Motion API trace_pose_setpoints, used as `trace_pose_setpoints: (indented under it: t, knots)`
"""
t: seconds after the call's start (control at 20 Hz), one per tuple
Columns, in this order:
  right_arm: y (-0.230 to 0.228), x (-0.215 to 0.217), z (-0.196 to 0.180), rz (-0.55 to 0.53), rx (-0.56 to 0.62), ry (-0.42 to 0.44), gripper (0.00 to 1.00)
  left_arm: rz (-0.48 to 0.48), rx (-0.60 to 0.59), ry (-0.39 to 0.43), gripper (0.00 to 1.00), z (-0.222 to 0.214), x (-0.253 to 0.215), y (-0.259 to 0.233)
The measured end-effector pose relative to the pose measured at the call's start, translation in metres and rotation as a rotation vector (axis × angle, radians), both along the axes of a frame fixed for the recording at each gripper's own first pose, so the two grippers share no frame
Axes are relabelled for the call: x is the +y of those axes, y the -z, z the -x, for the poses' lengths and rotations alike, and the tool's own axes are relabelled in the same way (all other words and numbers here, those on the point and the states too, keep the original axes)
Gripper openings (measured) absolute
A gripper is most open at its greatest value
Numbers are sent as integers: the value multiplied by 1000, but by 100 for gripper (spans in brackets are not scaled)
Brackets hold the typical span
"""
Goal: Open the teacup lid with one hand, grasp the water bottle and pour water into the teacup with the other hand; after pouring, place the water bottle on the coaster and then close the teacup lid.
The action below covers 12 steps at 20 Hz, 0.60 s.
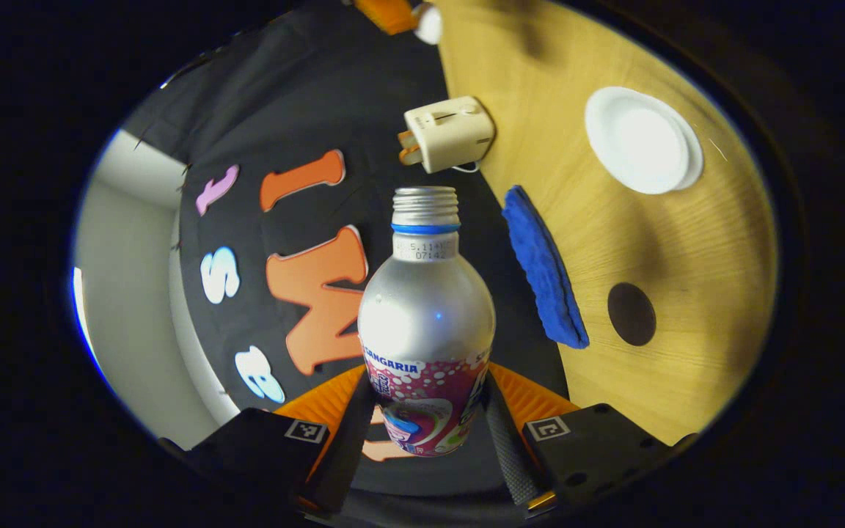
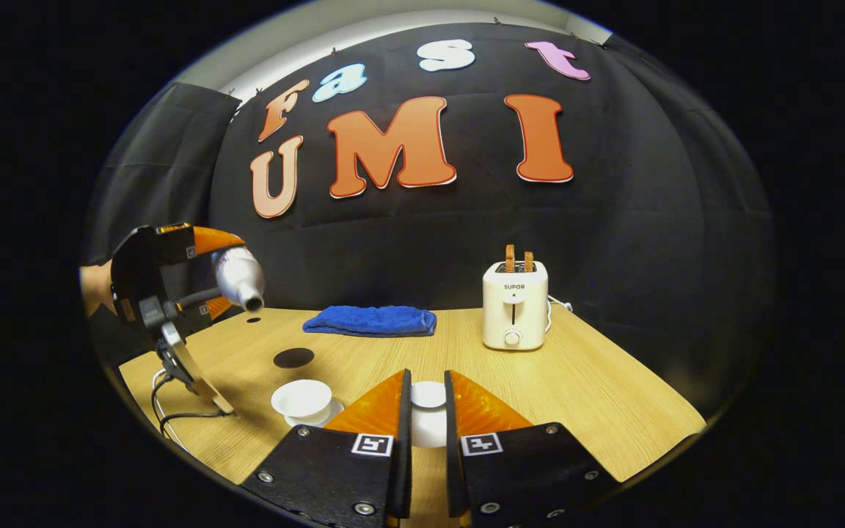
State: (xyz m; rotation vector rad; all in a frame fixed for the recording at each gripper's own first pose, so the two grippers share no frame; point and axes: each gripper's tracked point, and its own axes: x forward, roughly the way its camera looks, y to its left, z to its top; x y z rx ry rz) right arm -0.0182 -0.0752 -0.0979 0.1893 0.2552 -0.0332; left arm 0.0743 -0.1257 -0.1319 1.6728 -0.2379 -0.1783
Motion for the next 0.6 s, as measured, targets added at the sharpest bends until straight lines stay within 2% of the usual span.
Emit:
trace_pose_setpoints:
  t: [0.05,0.1,0.2,0.25,0.3,0.35,0.6]
  knots:
    - [1,3,0,5,2,-8,19,88,10,-21,79,-1,8,-6]
    - [0,5,-1,10,0,-11,19,173,18,-39,83,-1,15,-10]
    - [-3,13,-4,11,-3,-20,19,326,29,-42,83,2,24,-19]
    - [-6,17,-6,9,-8,-25,19,403,13,-42,78,1,29,-27]
    - [-8,23,-7,9,-13,-35,19,478,9,-45,83,2,37,-31]
    - [-10,27,-9,13,-17,-42,19,558,5,-51,83,4,44,-32]
    - [-12,60,-14,67,-20,-112,19,1050,92,-78,83,-9,66,-19]
